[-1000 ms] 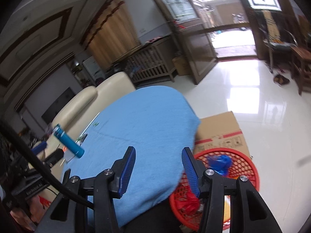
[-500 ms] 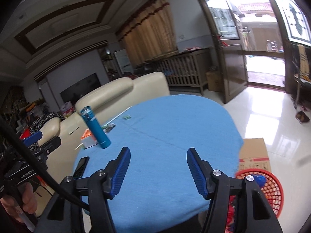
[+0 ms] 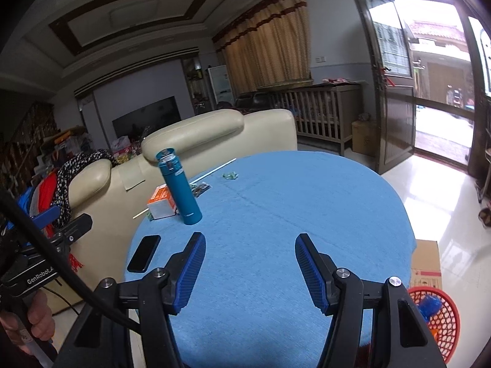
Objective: Collect trash
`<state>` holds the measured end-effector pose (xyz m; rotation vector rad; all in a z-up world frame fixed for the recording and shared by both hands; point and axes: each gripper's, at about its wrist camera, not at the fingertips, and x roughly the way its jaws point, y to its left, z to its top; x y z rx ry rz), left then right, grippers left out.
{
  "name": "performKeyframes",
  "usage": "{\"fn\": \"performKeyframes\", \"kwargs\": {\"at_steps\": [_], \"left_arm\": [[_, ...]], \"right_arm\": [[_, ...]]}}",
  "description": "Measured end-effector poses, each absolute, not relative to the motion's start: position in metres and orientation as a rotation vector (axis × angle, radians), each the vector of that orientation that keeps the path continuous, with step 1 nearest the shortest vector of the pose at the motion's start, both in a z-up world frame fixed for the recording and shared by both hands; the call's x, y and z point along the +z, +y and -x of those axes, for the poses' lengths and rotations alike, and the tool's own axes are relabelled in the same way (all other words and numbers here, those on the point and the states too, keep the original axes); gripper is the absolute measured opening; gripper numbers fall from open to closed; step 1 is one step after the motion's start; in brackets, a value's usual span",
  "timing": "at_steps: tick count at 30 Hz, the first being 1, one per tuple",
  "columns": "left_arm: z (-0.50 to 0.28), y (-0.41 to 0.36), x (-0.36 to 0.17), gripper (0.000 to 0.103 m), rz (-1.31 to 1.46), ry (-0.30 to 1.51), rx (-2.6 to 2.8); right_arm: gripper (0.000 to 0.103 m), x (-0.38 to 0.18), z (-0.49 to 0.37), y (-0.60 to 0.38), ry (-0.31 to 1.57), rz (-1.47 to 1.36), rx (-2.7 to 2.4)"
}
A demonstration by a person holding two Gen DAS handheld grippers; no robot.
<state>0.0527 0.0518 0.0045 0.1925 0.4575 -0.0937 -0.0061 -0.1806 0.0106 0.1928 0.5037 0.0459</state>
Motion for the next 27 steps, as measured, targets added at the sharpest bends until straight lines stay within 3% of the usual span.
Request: {"fn": "performKeyframes", "kwargs": {"at_steps": [27], "left_arm": [[-0.059, 0.086, -0.015, 0.088, -0.121, 0.534, -0.046]], "right_arm": [[0.065, -0.012, -0.007, -0.141, 0.554, -0.127, 0.08]]}}
